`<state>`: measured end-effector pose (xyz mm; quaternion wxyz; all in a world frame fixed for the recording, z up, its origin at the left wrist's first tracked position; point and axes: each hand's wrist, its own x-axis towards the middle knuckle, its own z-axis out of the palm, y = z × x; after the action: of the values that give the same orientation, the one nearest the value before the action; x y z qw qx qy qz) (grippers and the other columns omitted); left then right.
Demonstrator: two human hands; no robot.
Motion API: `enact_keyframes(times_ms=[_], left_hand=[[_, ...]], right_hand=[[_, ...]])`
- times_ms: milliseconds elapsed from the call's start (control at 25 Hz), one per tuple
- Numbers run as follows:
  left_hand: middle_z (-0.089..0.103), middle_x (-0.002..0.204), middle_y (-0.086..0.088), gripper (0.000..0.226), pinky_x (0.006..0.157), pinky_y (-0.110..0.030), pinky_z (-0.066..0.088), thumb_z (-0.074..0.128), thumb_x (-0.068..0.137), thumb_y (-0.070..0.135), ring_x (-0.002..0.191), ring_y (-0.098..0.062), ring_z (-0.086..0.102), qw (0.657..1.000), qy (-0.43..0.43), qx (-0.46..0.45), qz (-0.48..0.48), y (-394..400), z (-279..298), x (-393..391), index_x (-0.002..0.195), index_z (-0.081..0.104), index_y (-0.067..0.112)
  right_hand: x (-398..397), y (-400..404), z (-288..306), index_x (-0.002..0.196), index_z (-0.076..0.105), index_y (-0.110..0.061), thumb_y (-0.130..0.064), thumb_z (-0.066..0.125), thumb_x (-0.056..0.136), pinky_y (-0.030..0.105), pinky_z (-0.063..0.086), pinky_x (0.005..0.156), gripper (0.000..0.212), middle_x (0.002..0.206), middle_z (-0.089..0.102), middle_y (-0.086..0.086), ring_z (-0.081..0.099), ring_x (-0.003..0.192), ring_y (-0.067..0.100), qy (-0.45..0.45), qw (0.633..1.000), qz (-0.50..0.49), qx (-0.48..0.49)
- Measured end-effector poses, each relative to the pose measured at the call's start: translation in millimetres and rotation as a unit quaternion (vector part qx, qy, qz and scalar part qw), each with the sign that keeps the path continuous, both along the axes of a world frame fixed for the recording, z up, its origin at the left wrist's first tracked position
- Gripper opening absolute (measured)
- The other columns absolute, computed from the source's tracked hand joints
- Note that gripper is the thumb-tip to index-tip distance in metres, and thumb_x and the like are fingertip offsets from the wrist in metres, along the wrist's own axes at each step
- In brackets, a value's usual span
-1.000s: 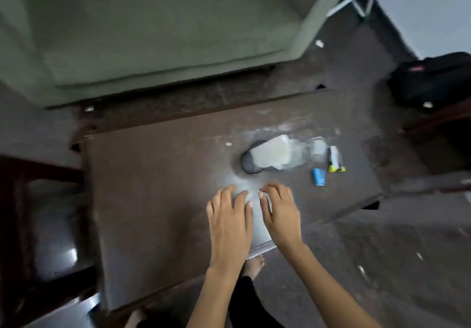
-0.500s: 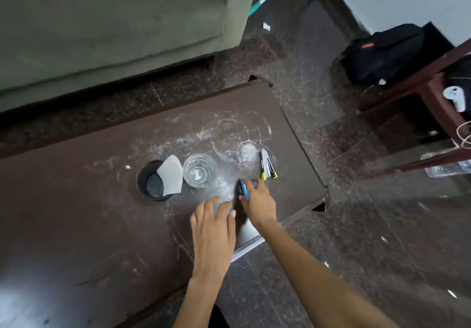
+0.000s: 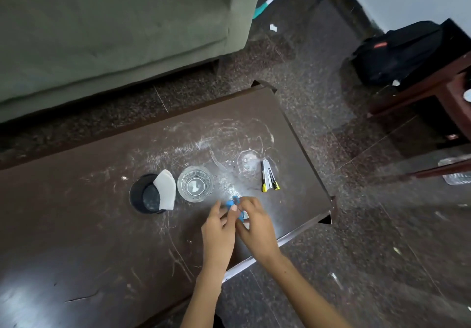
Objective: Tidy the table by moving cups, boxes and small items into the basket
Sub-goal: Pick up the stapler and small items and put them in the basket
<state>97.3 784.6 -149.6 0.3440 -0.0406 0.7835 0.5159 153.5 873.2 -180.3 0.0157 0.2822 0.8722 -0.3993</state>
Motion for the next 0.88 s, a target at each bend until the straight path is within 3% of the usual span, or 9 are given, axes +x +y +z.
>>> enact_keyframes(times_ms=[40,200,360,440,520,640,720,800,880], left_hand=[[0.07,0.096,-0.003,0.026,0.07,-0.006,0.047,0.06,0.09,0.017,0.077,0.006,0.064,1.0,-0.011,0.008,0.027,5,-1,-2,0.114,0.062,0.007],[0.068,0.083,-0.005,0.014,0.083,-0.041,0.054,0.066,0.084,0.011,0.086,-0.027,0.067,0.994,-0.007,-0.032,0.106,14,-10,-6,0.097,0.068,0.009],[0.067,0.083,-0.007,0.02,0.081,-0.047,0.055,0.068,0.083,0.012,0.079,-0.024,0.066,0.993,-0.021,-0.015,0.117,14,-11,-7,0.103,0.067,0.007],[0.067,0.084,-0.008,0.02,0.082,-0.047,0.056,0.066,0.084,0.01,0.077,-0.022,0.066,0.994,-0.022,-0.008,0.104,15,-10,-6,0.104,0.066,0.007],[0.067,0.084,-0.007,0.019,0.082,-0.045,0.056,0.065,0.085,0.009,0.076,-0.023,0.066,0.995,-0.016,-0.011,0.095,16,-11,-5,0.104,0.065,0.008],[0.065,0.083,-0.005,0.022,0.081,-0.038,0.055,0.065,0.085,0.01,0.076,-0.023,0.065,0.996,-0.009,-0.017,0.085,16,-9,-5,0.107,0.065,0.006],[0.065,0.082,-0.003,0.021,0.076,-0.029,0.052,0.064,0.086,0.011,0.074,-0.019,0.064,0.997,0.004,-0.024,0.07,14,-6,-5,0.107,0.065,0.007],[0.065,0.084,-0.002,0.02,0.074,-0.026,0.05,0.063,0.087,0.012,0.074,-0.016,0.063,0.998,0.012,-0.03,0.059,9,-4,-5,0.107,0.065,0.01],[0.065,0.085,-0.003,0.02,0.072,-0.024,0.049,0.062,0.088,0.012,0.073,-0.013,0.064,0.998,0.012,-0.027,0.06,3,-3,-6,0.108,0.065,0.011]], right_hand=[[2,-1,5,0.087,0.049,-0.024,-0.012,0.057,0.083,0.041,0.053,0.075,0.015,0.106,0.058,-0.001,0.061,0.09,0.02,0.015,1.0,-0.005,-0.015],[2,7,15,0.086,0.037,-0.025,-0.001,0.05,0.075,0.041,0.053,0.074,0.029,0.107,0.062,-0.016,0.062,0.089,0.018,-0.006,0.998,-0.003,-0.056],[-7,26,9,0.106,0.051,-0.021,-0.001,0.047,0.076,0.032,0.046,0.071,0.036,0.113,0.058,-0.005,0.058,0.096,0.021,-0.081,0.993,0.024,0.077],[-16,36,-5,0.104,0.056,-0.014,-0.001,0.049,0.076,0.032,0.045,0.07,0.031,0.114,0.058,0.001,0.058,0.097,0.025,-0.095,0.981,0.035,0.164],[-25,47,-26,0.097,0.059,-0.009,-0.002,0.052,0.073,0.036,0.049,0.082,0.026,0.114,0.059,0.009,0.057,0.102,0.03,-0.098,0.965,0.042,0.24],[-37,64,-53,0.096,0.059,-0.005,0.002,0.055,0.073,0.047,0.046,0.095,0.024,0.127,0.053,0.024,0.051,0.114,0.039,-0.132,0.951,0.007,0.28],[-43,70,-61,0.106,0.056,-0.007,0.0,0.052,0.082,0.05,0.039,0.099,0.025,0.139,0.04,0.028,0.046,0.119,0.043,-0.199,0.935,-0.008,0.294],[-47,70,-63,0.114,0.049,-0.01,0.0,0.045,0.088,0.047,0.042,0.094,0.028,0.139,0.037,0.025,0.049,0.112,0.04,-0.249,0.921,-0.018,0.299],[-50,68,-61,0.118,0.046,-0.01,0.002,0.04,0.09,0.042,0.048,0.084,0.031,0.127,0.042,0.02,0.05,0.105,0.035,-0.27,0.915,-0.02,0.299]])
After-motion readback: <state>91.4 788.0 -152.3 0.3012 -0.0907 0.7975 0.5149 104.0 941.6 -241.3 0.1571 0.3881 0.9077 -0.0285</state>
